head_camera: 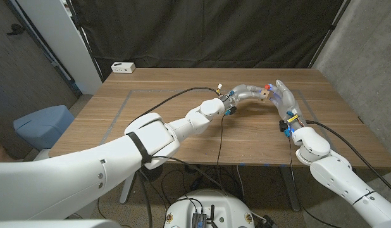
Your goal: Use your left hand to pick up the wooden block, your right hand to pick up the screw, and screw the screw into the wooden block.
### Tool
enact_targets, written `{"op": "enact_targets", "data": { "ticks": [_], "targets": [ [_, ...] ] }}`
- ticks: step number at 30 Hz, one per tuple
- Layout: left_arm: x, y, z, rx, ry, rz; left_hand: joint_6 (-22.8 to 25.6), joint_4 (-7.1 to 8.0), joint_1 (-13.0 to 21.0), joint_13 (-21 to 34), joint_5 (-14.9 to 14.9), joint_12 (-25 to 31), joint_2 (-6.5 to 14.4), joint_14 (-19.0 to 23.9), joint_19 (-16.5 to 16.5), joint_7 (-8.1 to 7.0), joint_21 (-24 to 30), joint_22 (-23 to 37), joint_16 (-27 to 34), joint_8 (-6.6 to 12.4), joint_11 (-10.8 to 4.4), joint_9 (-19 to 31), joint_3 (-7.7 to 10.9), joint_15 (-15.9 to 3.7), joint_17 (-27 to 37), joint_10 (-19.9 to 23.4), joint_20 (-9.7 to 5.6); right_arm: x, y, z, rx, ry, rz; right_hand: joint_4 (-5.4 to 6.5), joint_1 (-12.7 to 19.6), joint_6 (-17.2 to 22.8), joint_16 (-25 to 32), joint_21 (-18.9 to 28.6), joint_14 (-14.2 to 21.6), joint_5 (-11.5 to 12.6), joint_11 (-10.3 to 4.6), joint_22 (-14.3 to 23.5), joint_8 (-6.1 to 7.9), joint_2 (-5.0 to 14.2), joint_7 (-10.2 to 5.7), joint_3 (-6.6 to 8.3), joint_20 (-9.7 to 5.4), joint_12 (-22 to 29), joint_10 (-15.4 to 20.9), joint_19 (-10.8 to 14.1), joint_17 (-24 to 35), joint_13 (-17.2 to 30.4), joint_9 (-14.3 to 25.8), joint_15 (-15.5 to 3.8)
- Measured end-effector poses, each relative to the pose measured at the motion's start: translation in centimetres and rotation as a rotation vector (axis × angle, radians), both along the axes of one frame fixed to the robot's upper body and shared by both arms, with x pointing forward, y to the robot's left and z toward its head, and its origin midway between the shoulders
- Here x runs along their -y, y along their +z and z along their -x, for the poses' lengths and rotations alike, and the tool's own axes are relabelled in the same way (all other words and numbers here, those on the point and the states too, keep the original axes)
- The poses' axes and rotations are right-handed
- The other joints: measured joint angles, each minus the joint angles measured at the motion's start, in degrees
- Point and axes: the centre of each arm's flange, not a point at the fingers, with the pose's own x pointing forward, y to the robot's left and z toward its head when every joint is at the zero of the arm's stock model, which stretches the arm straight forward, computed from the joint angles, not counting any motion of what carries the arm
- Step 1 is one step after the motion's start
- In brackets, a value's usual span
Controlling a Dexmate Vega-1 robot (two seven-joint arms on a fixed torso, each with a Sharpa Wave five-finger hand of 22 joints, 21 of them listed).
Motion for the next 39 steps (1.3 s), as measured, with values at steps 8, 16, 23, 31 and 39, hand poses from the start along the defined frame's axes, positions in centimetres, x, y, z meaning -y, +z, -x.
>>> {"op": "enact_targets", "data": {
  "ticks": [8,16,23,31,39],
  "targets": [
    [0.00,-0.02,-0.02,-0.002,0.001,0.000,0.00,0.00,0.00,0.00,-0.03,0.00,0.00,0.00,0.00,0.00,0.00,0.00,0.00,0.00,-0.05,0.00,0.00,0.00,0.00,0.04,0.00,-0.06,0.00,-0.02,0.000,0.002,-0.002,0.00,0.01,1.56,0.00,0.00,0.00,0.00,0.00,0.00,0.43,0.00,-0.29,0.00,-0.32,0.00,0.00,-0.31,0.00,0.00,0.00,0.00],
    [-0.02,-0.12,-0.13,-0.011,0.006,-0.002,0.00,0.00,0.00,0.00,0.06,0.00,0.00,0.00,0.00,0.00,0.00,0.00,0.00,0.00,-0.06,-0.02,0.00,0.00,0.00,0.02,0.00,-0.01,-0.05,-0.02,-0.001,-0.003,-0.007,0.00,0.01,2.88,0.00,0.00,0.00,0.22,-0.01,0.00,0.88,0.00,-0.21,0.00,-0.31,0.25,0.00,-0.31,0.00,0.00,0.00,0.00],
    [-0.03,-0.13,-0.18,-0.014,0.008,-0.002,0.00,0.00,0.00,0.00,0.05,0.00,0.00,0.00,0.00,0.00,0.00,0.00,0.00,0.00,-0.12,-0.03,0.00,0.00,-0.01,-0.07,0.00,-0.07,-0.26,0.12,-0.004,-0.006,-0.013,0.21,0.01,4.02,0.00,0.00,0.00,0.23,-0.01,0.00,0.87,0.00,-0.11,0.22,-0.31,0.46,0.00,-0.31,0.01,0.00,-0.05,0.00],
    [-0.02,-0.15,-0.18,-0.014,0.008,-0.003,0.00,0.00,0.00,0.00,0.05,0.00,0.01,0.00,0.00,0.00,0.00,0.00,0.00,0.00,-0.09,-0.04,0.00,0.00,-0.01,-0.13,0.00,0.00,-0.59,0.36,-0.008,-0.012,-0.021,-0.01,0.01,5.64,0.00,0.29,0.00,0.23,-0.46,0.00,1.31,-0.01,0.10,0.49,-0.31,0.67,-0.01,-0.30,-0.01,0.00,-0.15,0.00],
    [0.04,-0.17,-0.10,-0.011,0.004,-0.002,0.00,0.00,0.29,0.00,-0.01,0.00,0.29,0.00,0.00,0.00,0.00,0.00,0.00,0.00,-0.08,0.00,0.00,0.00,0.02,-0.31,0.00,0.18,-0.77,0.56,-0.006,-0.017,-0.025,-0.03,0.01,7.72,0.30,0.29,0.00,0.23,-1.36,0.00,1.75,-0.01,0.29,0.50,-0.09,0.90,0.29,-0.08,-0.27,-0.01,0.08,0.00]
  ]
}}
